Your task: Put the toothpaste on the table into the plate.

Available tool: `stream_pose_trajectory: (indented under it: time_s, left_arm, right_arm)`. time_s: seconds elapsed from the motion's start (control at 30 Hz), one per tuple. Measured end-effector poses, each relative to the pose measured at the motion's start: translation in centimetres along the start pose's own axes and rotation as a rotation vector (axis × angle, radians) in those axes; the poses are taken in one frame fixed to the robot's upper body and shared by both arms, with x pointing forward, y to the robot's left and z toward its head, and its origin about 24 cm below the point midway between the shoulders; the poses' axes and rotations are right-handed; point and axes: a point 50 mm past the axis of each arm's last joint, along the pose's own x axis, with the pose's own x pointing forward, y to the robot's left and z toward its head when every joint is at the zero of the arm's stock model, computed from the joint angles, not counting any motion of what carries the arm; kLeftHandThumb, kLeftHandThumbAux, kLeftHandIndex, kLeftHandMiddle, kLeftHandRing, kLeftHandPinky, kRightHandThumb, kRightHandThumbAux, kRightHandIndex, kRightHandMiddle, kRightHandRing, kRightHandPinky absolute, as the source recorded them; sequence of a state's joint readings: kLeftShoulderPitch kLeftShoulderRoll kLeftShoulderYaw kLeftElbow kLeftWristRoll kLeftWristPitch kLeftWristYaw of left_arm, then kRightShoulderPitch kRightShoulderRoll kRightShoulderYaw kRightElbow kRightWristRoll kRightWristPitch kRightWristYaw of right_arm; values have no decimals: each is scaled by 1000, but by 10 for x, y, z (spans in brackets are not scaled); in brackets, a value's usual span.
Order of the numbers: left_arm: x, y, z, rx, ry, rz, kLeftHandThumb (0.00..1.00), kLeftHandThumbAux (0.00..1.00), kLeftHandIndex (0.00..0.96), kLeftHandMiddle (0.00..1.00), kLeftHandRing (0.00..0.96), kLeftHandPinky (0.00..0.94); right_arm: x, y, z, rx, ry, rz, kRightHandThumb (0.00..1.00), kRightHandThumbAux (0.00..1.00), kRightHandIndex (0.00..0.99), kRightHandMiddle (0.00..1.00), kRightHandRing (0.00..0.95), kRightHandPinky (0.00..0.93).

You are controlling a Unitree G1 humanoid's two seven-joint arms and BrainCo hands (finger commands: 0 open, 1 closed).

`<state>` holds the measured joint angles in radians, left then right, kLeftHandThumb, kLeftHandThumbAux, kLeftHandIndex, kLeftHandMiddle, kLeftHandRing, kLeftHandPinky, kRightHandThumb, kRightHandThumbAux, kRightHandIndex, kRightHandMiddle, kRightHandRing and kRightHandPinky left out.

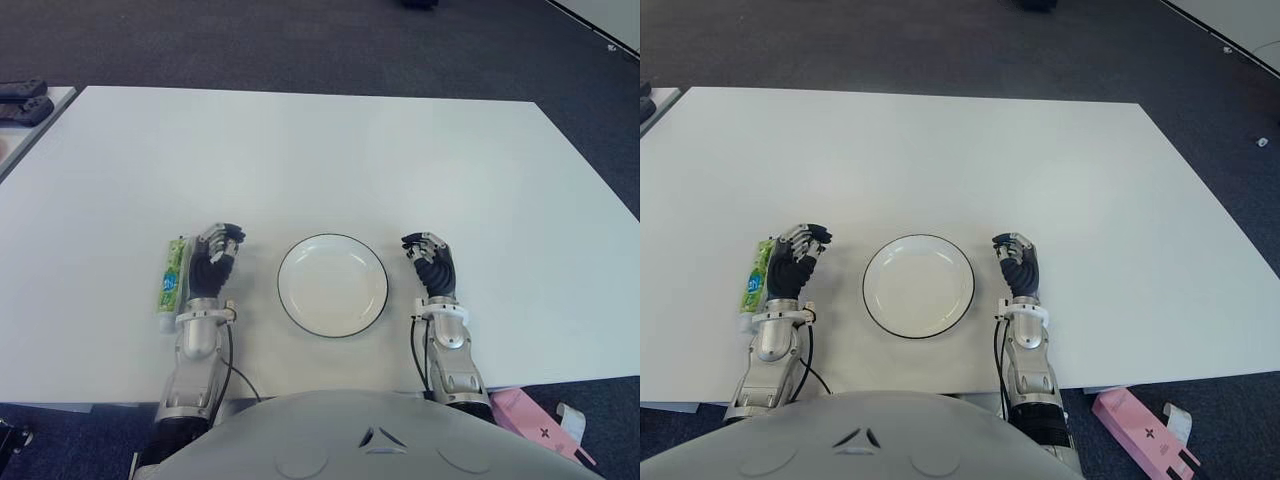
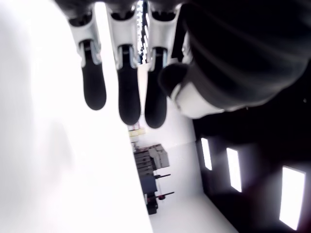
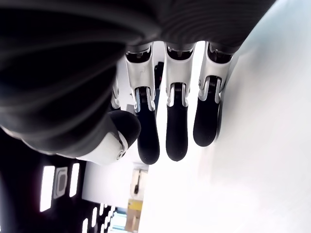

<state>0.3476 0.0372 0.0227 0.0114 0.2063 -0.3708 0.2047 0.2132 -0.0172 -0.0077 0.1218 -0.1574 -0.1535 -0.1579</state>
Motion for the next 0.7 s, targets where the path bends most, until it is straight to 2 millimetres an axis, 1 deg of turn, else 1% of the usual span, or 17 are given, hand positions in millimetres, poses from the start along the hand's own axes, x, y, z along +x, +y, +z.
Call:
stream_pose_trajectory:
  time_s: [0.23,0.27,0.3,0.33,0.37,0.4,0.43,0.47,0.5,0.53,0.57,0.63,0.7]
  left_arm:
    - [-6,7,24,-10,-168,22,720,720,422,477,457,440]
    - [-8,8,26,-11,-188,24,717,718,421,470,449,430]
    - [-9,10,30,-2,-207,27,711,714,418,434,413,387]
    - [-11,12,33,11,-225,29,708,712,417,421,400,372]
    - [-13,14,36,38,-239,35,640,632,347,355,342,318]
    - [-14,17,40,75,-253,45,594,581,301,312,304,283]
    - [-15,20,42,115,-261,57,578,563,285,297,291,270]
    - [-16,22,45,150,-267,70,556,513,253,260,260,242]
    - [-17,24,46,186,-264,81,554,441,209,217,222,220]
    - [-19,27,48,235,-251,99,553,415,193,202,209,212]
    - [-20,29,49,276,-233,113,568,363,147,168,181,200]
    - [-25,32,50,354,-180,136,588,304,88,125,146,181]
    - [-28,35,51,417,-125,162,605,275,49,101,132,173]
  right_arm:
    - [0,1,0,0,0,1,725,733,421,436,403,393]
    - [1,1,0,1,0,2,725,733,421,436,403,393]
    - [1,1,0,1,-1,3,725,733,421,436,402,392]
    - [1,1,0,1,-1,4,725,733,421,435,402,392]
    - [1,2,0,2,-1,4,725,734,421,435,401,391]
    - [1,2,0,2,-1,5,725,734,420,435,400,391]
    - [1,2,0,2,-1,5,725,734,420,435,400,391]
    - [1,2,0,2,-1,5,725,734,420,435,400,391]
    - [2,2,0,2,-1,6,725,734,420,434,399,388]
    - [2,2,0,2,-1,7,725,734,420,434,398,388]
    - [2,3,0,3,-2,8,725,734,420,434,398,387]
    - [2,3,0,3,-3,8,724,734,419,433,397,386]
    - [2,3,0,3,-3,8,724,734,419,432,397,387]
